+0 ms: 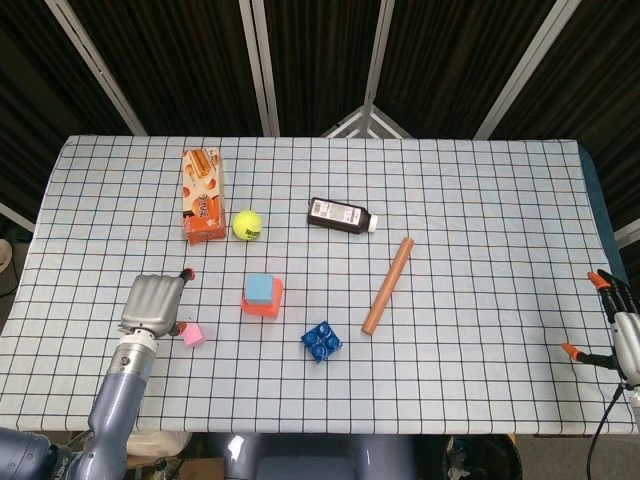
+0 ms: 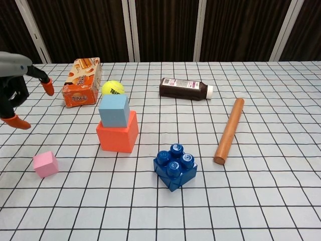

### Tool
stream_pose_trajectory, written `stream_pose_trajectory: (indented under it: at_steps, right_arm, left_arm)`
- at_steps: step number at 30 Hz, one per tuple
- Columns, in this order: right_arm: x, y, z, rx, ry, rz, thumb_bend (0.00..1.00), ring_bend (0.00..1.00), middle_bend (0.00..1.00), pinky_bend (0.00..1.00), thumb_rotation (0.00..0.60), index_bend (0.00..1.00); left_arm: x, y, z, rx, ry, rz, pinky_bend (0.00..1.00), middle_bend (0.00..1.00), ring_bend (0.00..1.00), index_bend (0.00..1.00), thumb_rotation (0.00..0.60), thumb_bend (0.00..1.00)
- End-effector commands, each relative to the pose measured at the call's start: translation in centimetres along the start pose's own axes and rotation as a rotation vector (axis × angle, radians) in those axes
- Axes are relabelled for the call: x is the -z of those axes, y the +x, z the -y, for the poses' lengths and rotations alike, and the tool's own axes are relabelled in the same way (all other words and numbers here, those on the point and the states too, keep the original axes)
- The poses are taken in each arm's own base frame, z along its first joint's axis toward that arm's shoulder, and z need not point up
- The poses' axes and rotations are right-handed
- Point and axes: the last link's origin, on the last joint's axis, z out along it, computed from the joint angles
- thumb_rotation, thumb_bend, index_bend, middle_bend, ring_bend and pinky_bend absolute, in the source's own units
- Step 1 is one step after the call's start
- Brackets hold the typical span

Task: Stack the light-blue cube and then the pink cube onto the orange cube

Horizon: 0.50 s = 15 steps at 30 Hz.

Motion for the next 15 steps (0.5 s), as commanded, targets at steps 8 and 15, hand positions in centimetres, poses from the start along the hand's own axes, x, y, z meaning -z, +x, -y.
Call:
stream_pose_trajectory:
  at_steps: [8,15]
  right_arm:
    - [0.0,0.1,-0.2,-0.007,-0.005,-0.001,0.07,0.03,0.04,0.12,0.6,0.0]
    - [-0.1,0.0,-0.2,-0.008,-0.002,0.006,0.07,0.03,0.04,0.12,0.6,0.0]
  left_arm:
    - [-0.9,-3.6,0.8,-0.026,-0.019,0.06,0.83,0.78,0.7,0.28,0.6,0.23]
    - [-0.1,-5.4,0.5,-0.041,-0.007,0.078,0.85,0.79,0.73,0.32,0.6,0.23]
